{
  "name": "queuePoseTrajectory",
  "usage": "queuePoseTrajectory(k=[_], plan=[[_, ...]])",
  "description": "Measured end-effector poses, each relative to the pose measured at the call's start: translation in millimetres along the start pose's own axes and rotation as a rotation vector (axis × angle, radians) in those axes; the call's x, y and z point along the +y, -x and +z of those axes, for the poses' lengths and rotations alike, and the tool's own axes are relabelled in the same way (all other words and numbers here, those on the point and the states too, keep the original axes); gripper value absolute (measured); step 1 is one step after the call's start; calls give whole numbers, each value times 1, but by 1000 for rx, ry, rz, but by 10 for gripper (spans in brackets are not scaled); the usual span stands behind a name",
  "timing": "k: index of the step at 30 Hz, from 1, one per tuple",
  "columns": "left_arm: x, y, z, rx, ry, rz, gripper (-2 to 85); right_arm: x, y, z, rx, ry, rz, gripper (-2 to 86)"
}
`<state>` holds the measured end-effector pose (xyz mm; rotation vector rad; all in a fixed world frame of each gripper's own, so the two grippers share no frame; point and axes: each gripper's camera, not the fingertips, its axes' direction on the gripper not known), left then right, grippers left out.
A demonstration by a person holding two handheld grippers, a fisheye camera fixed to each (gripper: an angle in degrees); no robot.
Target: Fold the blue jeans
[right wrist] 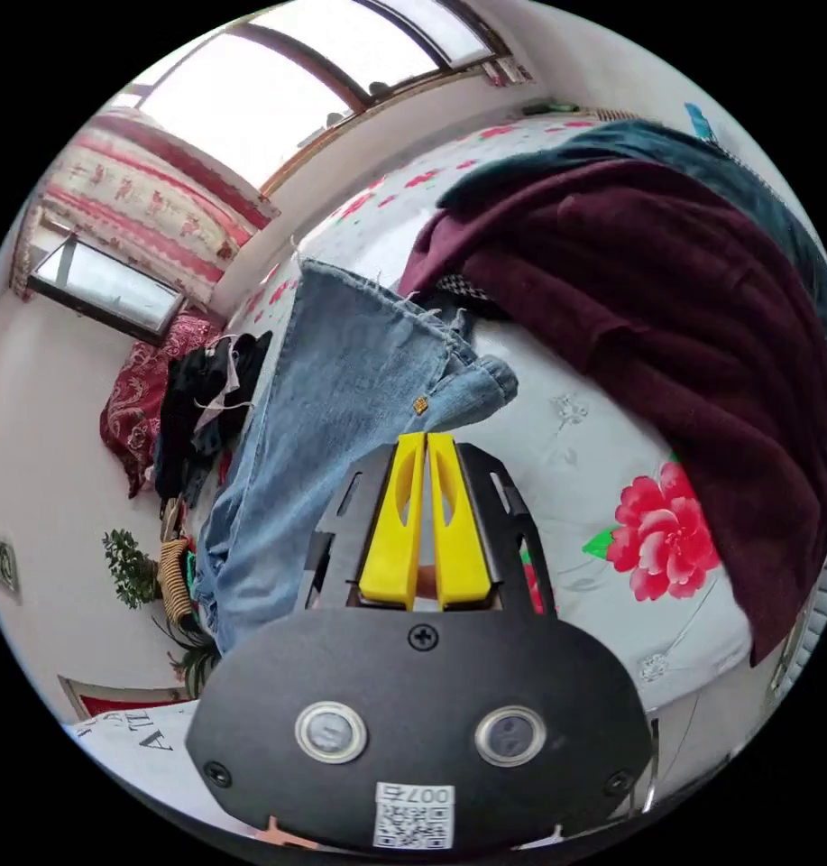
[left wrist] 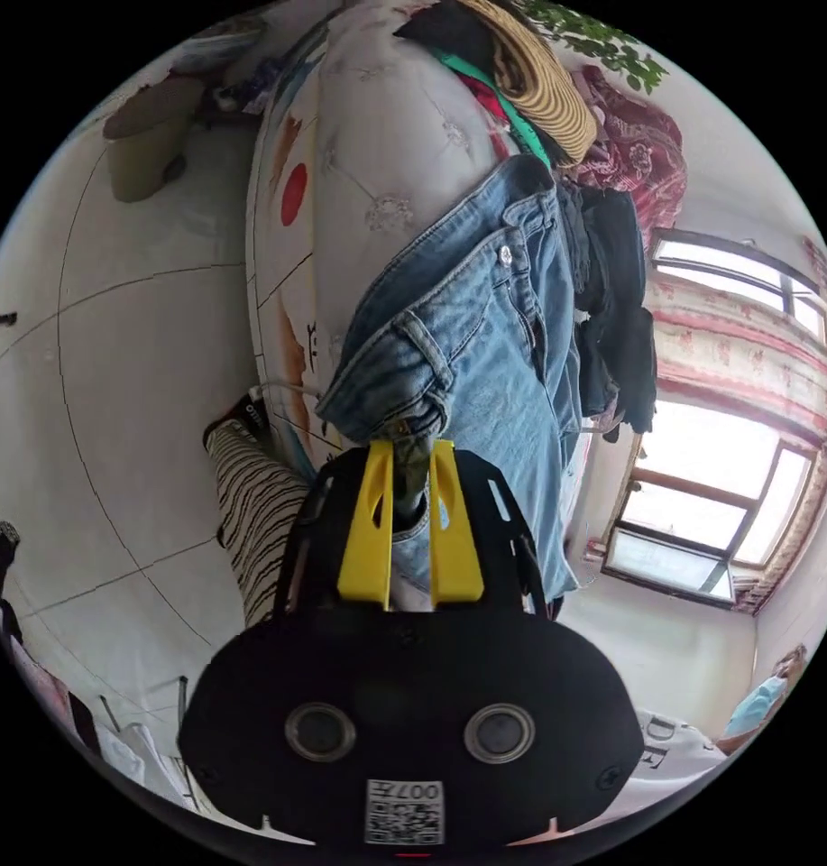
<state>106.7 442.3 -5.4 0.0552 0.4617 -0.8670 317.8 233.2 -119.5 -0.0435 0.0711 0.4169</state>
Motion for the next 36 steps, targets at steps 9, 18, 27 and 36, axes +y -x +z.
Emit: queuePoseTrajectory(k=[9,18,27,36], plan=[[7,-18,-72,-146,-43,161,73,53,1,-9,132,-28,4,15],[-32,-137,-87,-415,-141,455,80,-15,171,41,20,-103,-321,34],[-117,-240,37,-624,-47,685,69,-73,381,208,80,77,-658,49],[-107,-218,74,-817,-88,896,61,-83,413,296,360,35,-746,33]])
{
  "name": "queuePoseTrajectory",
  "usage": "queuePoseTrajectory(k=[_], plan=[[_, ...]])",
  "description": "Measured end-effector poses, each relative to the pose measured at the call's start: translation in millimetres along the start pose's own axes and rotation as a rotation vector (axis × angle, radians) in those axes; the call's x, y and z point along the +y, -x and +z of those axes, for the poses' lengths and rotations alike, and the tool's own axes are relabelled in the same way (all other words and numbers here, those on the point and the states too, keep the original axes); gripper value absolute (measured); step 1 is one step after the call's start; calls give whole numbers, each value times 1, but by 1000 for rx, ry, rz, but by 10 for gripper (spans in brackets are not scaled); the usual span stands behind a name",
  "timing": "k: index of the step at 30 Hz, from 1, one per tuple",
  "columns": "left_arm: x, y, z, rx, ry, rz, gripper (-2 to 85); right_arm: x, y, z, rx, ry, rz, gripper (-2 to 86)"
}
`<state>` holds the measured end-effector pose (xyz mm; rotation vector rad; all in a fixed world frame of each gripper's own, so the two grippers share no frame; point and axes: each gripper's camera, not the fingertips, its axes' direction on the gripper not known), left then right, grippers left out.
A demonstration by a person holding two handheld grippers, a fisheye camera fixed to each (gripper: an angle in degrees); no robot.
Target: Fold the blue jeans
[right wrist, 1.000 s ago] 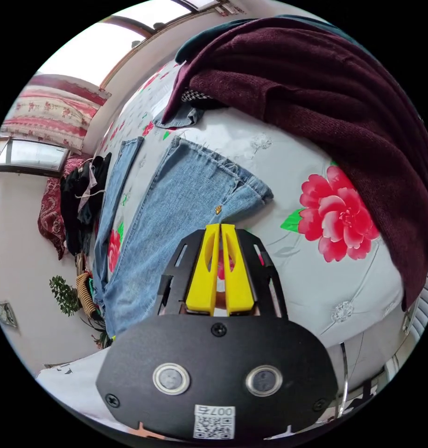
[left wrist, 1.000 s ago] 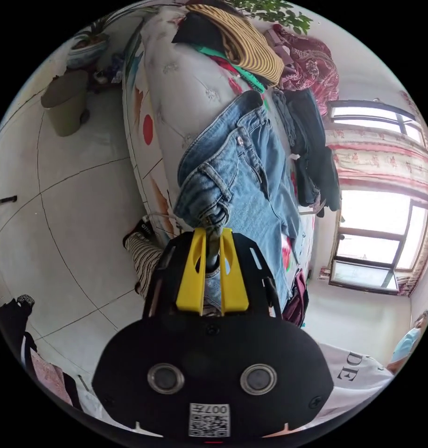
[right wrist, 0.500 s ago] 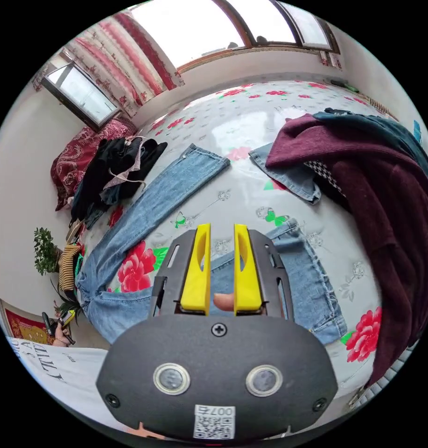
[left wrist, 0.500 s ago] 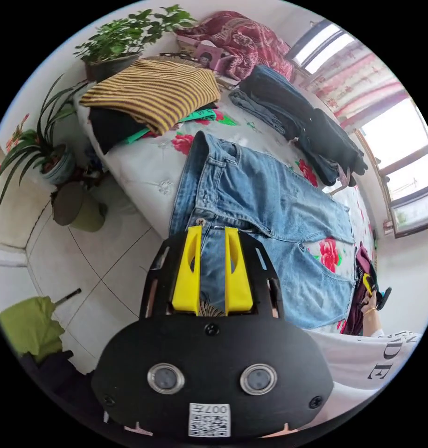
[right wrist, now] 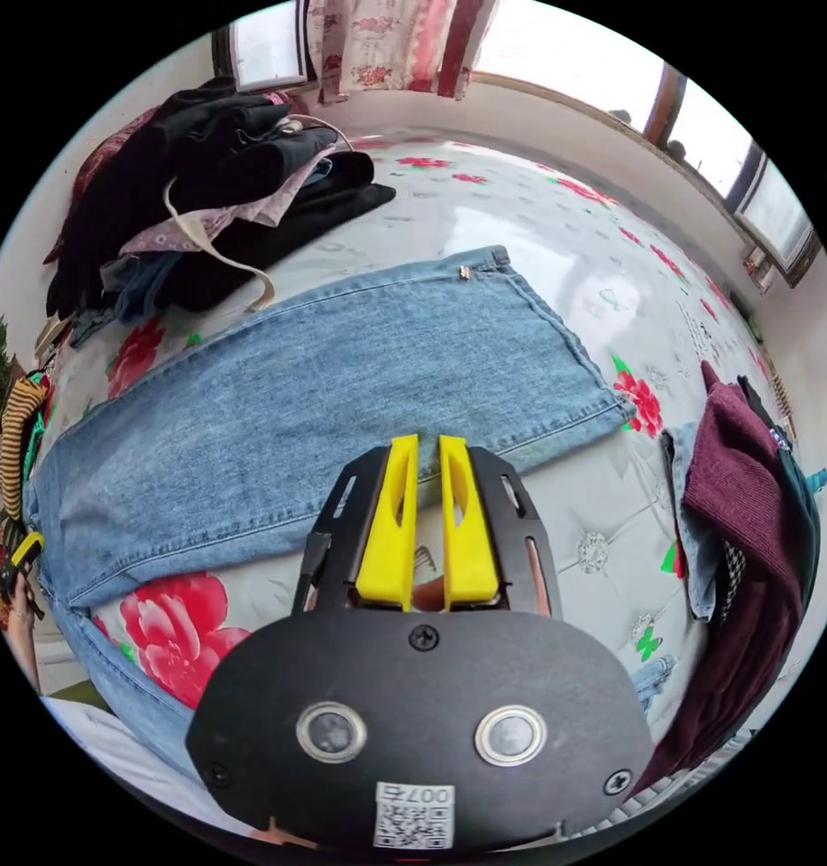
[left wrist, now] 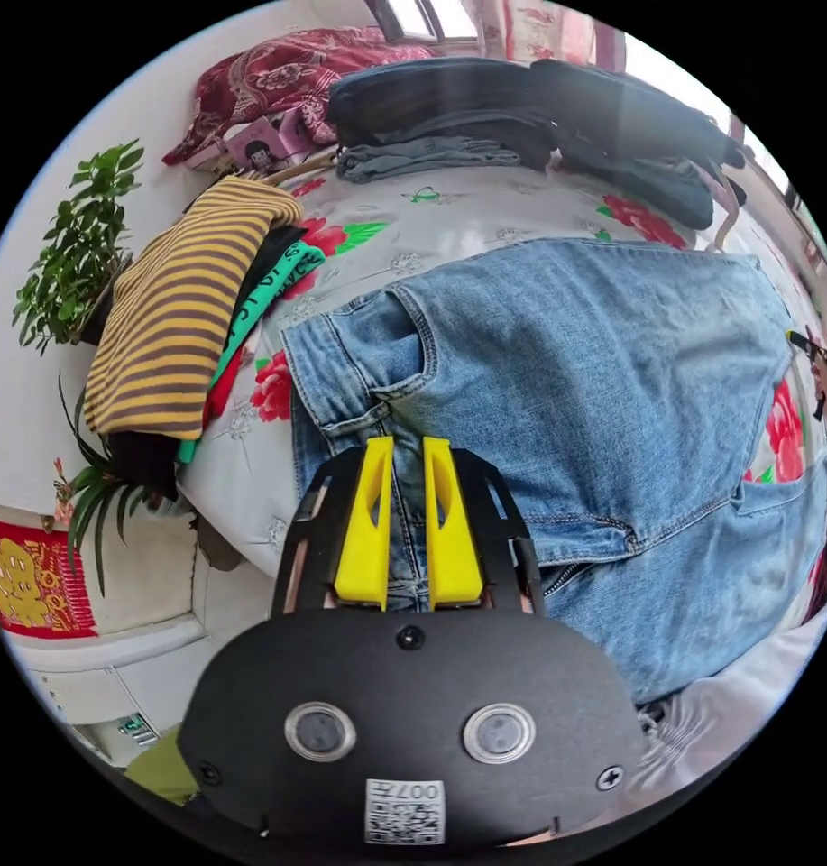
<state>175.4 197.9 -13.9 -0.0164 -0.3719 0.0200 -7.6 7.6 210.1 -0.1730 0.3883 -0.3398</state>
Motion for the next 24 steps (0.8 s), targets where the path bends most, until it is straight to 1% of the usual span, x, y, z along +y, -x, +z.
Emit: queuePoseTrajectory(k=[2,4,5,7,9,10,12,13,15,16,18,20,21,22,24], plan=[[8,23,3,84,-14,-80,59,-6,-11,2,-35,37,26,27],[15,43,6,156,-12,-153,55,-4,-37,-1,-120,60,121,18],[21,55,6,203,3,-218,50,0,-44,-5,-130,57,156,16],[39,72,-1,281,6,-317,46,32,-69,-33,-229,-44,207,13],[97,93,-22,413,-153,-449,59,67,-88,-54,-329,-102,213,17],[116,99,-25,449,-186,-492,63,96,-103,-65,-389,-113,219,22],[207,121,-22,570,-244,-712,85,144,-127,-77,-456,-98,242,31],[233,126,-19,589,-247,-776,90,178,-145,-81,-485,-73,272,35],[346,138,6,646,-229,-1086,101,232,-174,-88,-501,-42,350,42],[374,138,14,666,-223,-1171,102,267,-194,-93,-515,-31,414,45],[475,126,46,779,-261,-1452,105,316,-223,-98,-543,-10,522,49],[526,110,71,864,-270,-1561,109,361,-250,-101,-575,-1,638,54],[545,100,88,920,-242,-1570,115,387,-265,-103,-590,2,705,56],[551,96,96,943,-225,-1563,119,410,-278,-104,-585,11,759,59],[557,83,126,1055,-209,-1499,134,439,-293,-106,-566,32,810,65]])
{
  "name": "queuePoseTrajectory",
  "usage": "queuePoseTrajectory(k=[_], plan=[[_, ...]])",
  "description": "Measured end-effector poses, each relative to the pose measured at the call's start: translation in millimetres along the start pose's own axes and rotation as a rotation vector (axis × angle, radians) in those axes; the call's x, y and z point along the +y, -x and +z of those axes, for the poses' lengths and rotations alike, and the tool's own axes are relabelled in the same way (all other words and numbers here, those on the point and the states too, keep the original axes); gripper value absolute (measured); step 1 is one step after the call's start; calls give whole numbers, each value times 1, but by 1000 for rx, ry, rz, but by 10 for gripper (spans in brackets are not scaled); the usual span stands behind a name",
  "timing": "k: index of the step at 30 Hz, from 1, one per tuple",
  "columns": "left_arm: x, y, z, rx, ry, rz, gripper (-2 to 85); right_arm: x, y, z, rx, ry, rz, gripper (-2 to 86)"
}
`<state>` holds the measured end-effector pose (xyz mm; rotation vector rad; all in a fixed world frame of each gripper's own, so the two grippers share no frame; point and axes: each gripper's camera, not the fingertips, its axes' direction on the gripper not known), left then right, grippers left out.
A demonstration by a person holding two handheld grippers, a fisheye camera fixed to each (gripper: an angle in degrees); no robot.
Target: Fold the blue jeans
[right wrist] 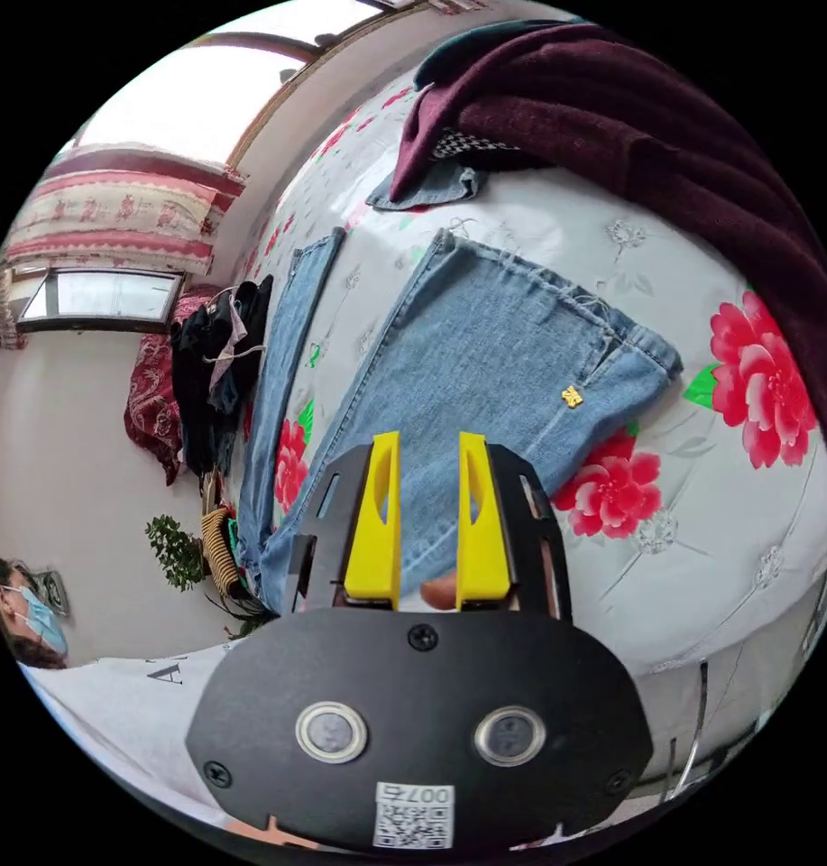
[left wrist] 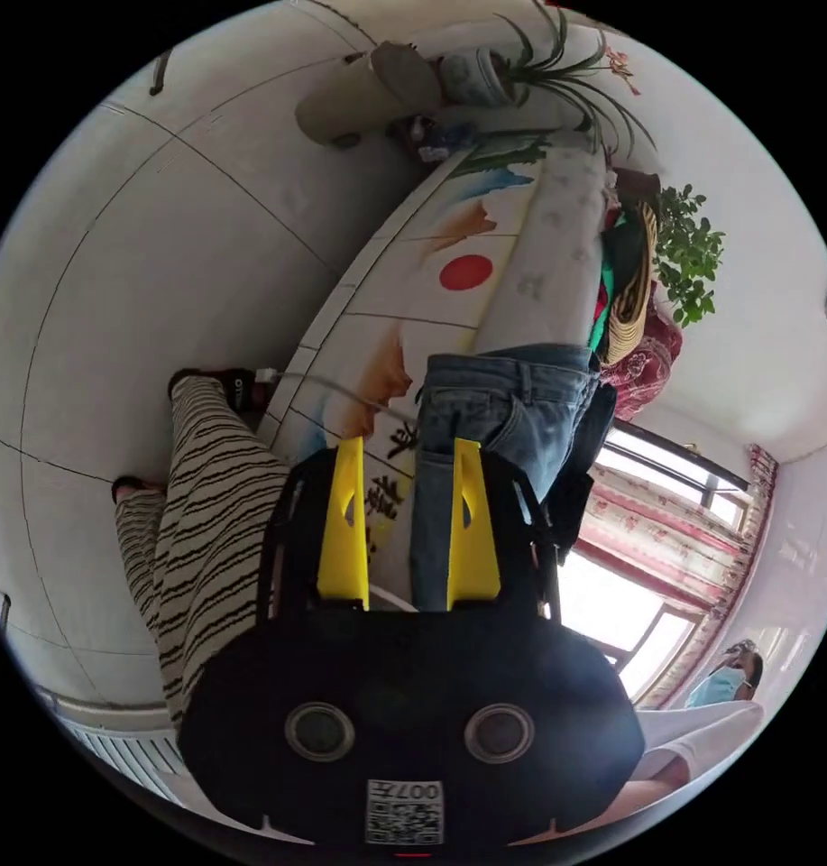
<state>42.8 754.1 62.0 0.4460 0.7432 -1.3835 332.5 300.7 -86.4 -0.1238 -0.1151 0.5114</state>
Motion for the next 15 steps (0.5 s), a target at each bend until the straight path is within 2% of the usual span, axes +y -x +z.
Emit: queuePoseTrajectory(k=[4,9,15], plan=[[-8,19,37,167,71,44,146,17,-49,-6,12,35,91,74],[-7,35,64,338,20,22,102,21,-73,-5,-100,-38,131,70],[0,29,25,341,-11,84,52,11,-86,2,-181,-39,152,39]])
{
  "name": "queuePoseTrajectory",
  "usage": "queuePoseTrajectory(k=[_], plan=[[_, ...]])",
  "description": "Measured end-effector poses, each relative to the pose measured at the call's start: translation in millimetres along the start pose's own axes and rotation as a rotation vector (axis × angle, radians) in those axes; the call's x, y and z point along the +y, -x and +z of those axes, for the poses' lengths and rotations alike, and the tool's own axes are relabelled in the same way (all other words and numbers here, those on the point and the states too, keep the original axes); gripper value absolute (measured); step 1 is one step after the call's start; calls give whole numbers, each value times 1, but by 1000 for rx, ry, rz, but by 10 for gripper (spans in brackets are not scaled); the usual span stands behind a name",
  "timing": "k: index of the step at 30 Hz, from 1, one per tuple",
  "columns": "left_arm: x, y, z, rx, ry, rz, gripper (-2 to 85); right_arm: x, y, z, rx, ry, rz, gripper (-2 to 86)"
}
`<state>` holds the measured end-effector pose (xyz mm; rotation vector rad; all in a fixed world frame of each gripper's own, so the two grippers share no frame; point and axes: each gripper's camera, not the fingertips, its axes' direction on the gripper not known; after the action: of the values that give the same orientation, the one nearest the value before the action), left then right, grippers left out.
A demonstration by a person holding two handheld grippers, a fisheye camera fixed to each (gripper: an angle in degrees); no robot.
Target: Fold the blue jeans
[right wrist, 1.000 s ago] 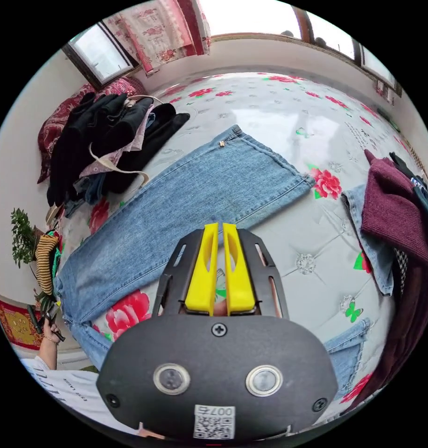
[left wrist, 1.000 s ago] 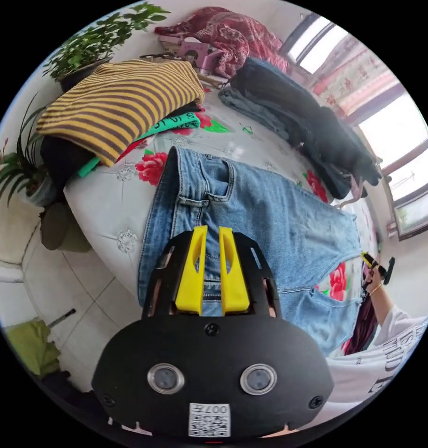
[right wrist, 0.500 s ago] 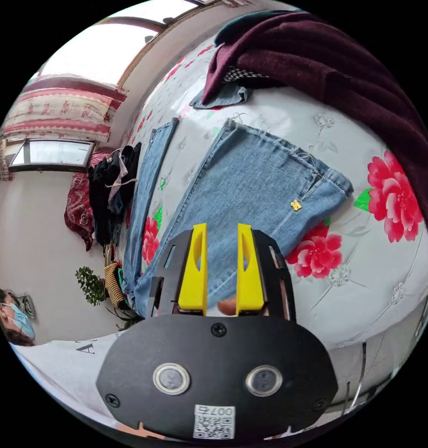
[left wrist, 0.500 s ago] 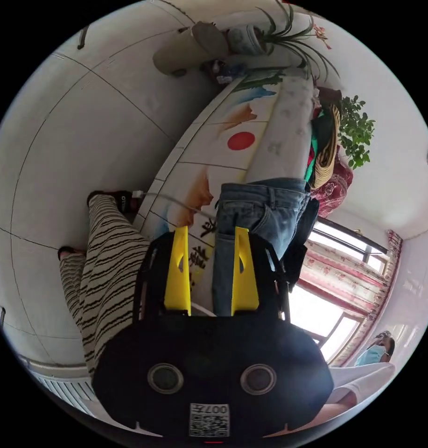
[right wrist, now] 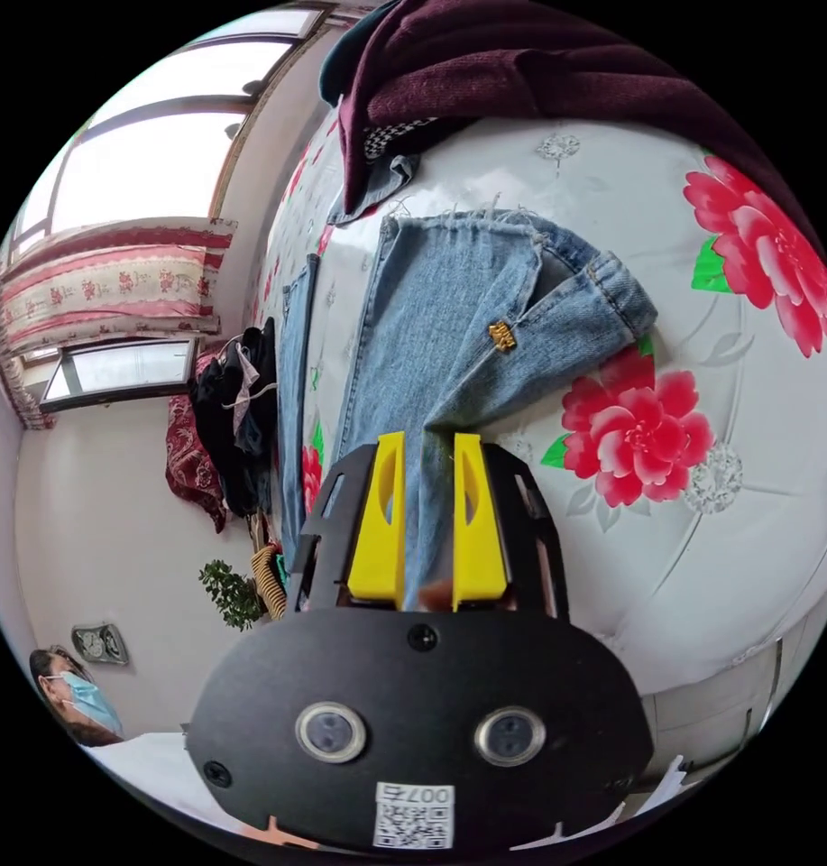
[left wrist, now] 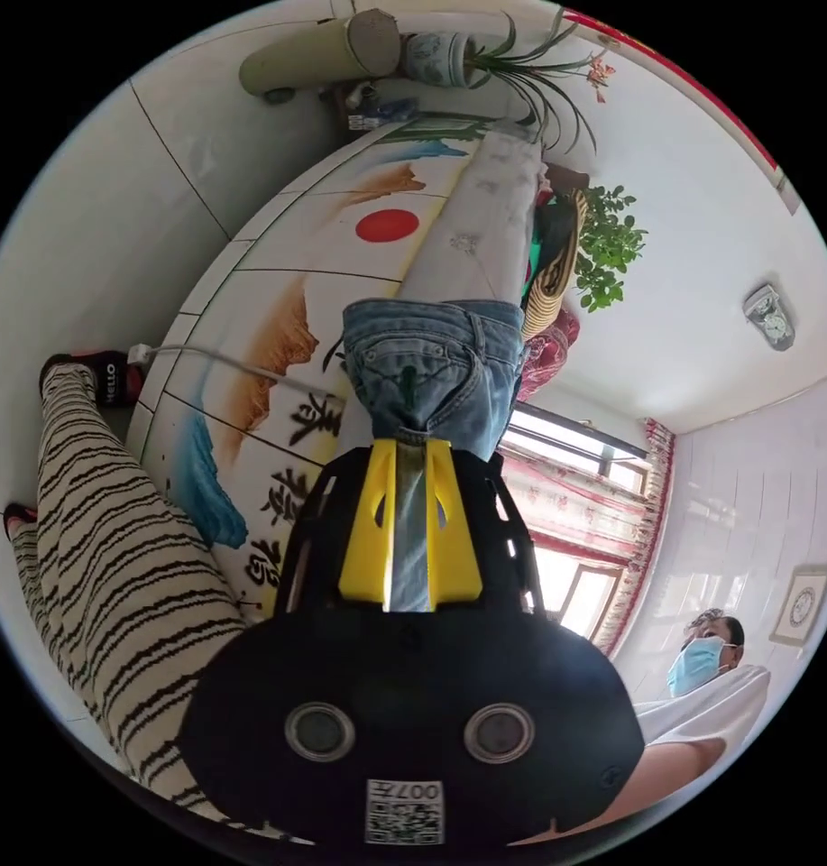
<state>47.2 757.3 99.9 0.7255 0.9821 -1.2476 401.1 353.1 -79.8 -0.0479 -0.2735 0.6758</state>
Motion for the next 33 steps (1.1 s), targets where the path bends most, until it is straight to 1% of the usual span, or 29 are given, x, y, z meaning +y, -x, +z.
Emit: queuePoseTrajectory(k=[2,5,10,12,16,19,23,26,28,29,30,31,32,33], plan=[[-2,-18,-9,-30,29,37,49,-2,-4,-6,-40,9,-6,25],[-5,-60,-17,-123,109,145,48,1,-5,-24,-148,3,-27,8],[2,-142,-6,-224,213,348,46,7,22,-49,-330,2,-146,0],[9,-179,10,-247,227,420,45,8,36,-55,-374,-20,-186,-1],[15,-232,43,-268,248,480,43,10,67,-61,-480,-85,-226,-2],[16,-279,82,-343,286,509,44,12,97,-60,-515,-138,-239,-2],[8,-332,154,-444,312,484,44,8,157,-43,-486,-181,-293,-2],[-7,-363,223,-508,332,474,45,-9,223,-11,-419,-202,-347,-2],[-20,-378,276,-535,358,510,48,-34,282,37,-317,-215,-335,-1],[-30,-385,316,-545,368,523,53,-41,295,53,-294,-221,-324,0],[-40,-390,359,-539,385,553,61,-57,319,87,-246,-237,-299,1],[-46,-391,382,-533,396,570,66,-74,341,127,-184,-232,-309,2],[-57,-391,423,-542,407,594,77,-82,350,147,-154,-217,-321,3],[-67,-390,451,-588,366,597,73,-95,365,188,-93,-162,-359,4]])
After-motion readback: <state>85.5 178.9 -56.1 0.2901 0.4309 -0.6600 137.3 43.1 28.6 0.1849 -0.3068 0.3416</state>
